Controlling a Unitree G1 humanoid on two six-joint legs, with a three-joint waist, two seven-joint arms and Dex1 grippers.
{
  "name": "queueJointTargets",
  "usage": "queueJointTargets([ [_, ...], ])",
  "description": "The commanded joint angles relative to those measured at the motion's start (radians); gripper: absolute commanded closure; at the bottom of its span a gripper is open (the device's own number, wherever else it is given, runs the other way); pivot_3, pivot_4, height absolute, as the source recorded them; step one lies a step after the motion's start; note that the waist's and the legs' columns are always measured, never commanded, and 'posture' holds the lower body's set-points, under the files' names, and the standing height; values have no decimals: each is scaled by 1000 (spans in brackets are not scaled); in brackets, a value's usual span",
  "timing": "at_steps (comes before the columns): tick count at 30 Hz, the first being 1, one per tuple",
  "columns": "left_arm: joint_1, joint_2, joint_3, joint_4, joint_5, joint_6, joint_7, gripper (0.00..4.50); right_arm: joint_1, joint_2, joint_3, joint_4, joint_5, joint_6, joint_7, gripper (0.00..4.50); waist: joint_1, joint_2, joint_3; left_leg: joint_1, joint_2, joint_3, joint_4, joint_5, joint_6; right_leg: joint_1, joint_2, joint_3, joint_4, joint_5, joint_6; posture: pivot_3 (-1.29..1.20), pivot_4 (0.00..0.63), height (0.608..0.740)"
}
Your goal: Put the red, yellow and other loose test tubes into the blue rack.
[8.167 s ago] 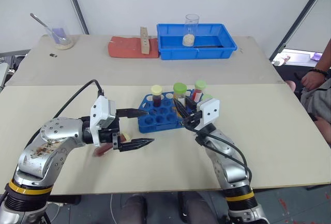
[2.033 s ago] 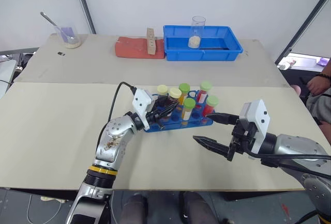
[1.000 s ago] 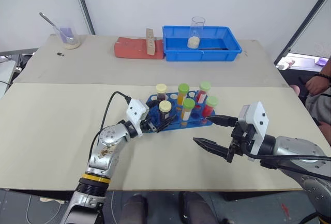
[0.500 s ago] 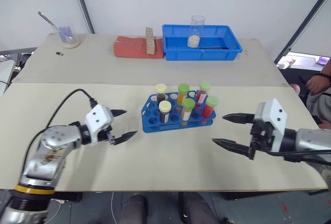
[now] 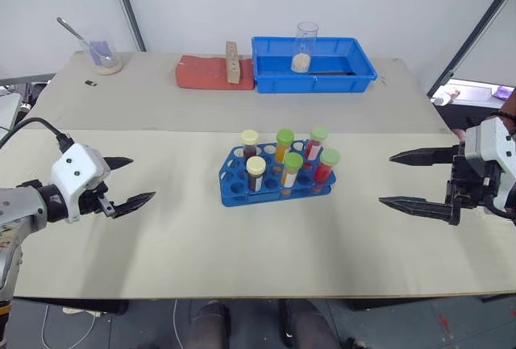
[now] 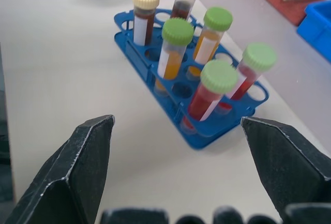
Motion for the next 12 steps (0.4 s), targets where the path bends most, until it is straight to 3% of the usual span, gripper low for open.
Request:
queueJointTargets([
  [1, -30, 17, 35, -42, -31, 23, 12, 110, -29, -11, 3, 7, -4, -16, 13, 125, 0, 0, 0, 0, 0, 0, 0, 0, 0, 0, 0, 0, 0, 0, 0, 0, 150, 740],
  [12, -105, -11, -16, -61, -93, 91, 35, 110, -42, 6, 25, -7, -9, -15, -3, 125, 0, 0, 0, 0, 0, 1, 0, 0, 0, 0, 0, 0, 1, 0, 0, 0, 150, 740],
])
